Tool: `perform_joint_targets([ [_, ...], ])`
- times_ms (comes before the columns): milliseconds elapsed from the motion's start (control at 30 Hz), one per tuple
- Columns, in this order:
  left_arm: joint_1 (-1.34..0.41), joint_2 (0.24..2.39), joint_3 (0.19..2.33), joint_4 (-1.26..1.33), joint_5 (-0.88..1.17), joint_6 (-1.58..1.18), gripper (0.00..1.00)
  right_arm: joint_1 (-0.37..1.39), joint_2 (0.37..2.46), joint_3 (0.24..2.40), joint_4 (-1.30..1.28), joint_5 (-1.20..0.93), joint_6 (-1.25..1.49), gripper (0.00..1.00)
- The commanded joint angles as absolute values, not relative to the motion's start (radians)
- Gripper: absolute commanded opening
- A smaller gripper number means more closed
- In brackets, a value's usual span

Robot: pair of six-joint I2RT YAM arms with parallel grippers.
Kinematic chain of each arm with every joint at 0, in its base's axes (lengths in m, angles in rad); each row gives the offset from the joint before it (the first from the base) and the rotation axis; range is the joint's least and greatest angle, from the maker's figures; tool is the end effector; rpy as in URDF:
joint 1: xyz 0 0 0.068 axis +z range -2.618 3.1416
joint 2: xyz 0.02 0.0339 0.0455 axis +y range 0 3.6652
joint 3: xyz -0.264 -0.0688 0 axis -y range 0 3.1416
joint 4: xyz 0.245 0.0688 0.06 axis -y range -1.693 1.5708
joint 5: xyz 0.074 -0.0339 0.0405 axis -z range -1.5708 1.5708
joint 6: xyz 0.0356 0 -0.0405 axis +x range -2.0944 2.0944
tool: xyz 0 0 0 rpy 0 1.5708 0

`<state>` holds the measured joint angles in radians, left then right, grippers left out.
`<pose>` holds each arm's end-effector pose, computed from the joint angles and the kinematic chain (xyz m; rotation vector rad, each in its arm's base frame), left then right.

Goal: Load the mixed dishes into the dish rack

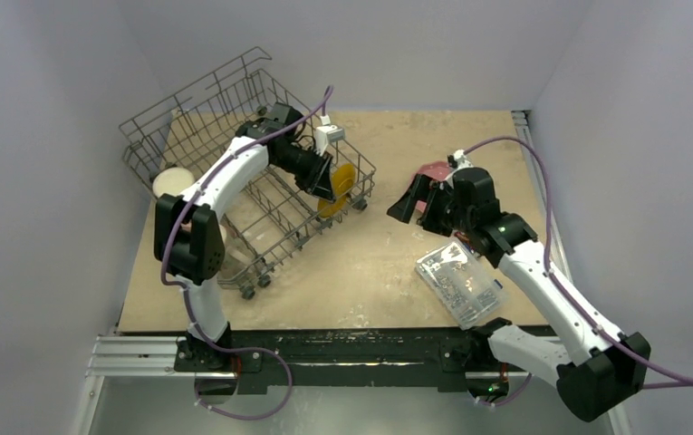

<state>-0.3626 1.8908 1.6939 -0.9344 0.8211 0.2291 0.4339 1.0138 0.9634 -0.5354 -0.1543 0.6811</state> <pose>0.3618 -0.1651 0.2861 0.9759 2.3555 -1.1400 0.1965 0.0971 0.3248 0.1856 2.2547 0.7900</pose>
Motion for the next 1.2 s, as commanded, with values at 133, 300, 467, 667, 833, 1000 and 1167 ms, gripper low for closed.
perform_joint_targets([
  [133,-0.345,1.841,1.706,-0.926,0.736,0.301,0.00,0.511,1.252,0.966,-0.176,-0.097,1.009,0.93],
  [300,-0.344,1.838,1.704,-0.925,0.713,0.301,0.00,0.534,1.427,1.063,-0.157,-0.003,1.143,0.89],
  [467,-0.344,1.833,1.702,-0.924,0.706,0.304,0.00,0.536,1.517,1.106,-0.094,0.044,1.201,0.78],
  [667,-0.345,1.849,1.699,-0.927,0.691,0.309,0.00,0.537,1.548,1.171,-0.133,0.072,1.152,0.80],
  [833,-0.345,1.811,1.667,-0.907,0.659,0.313,0.00,0.545,1.526,1.164,-0.126,0.098,1.154,0.81],
  [1000,-0.346,1.786,1.637,-0.892,0.654,0.309,0.00,0.547,1.544,1.185,-0.144,0.084,1.181,0.79],
  [1167,-0.347,1.776,1.628,-0.879,0.621,0.298,0.00,0.548,1.438,1.090,-0.149,0.169,1.166,0.80],
])
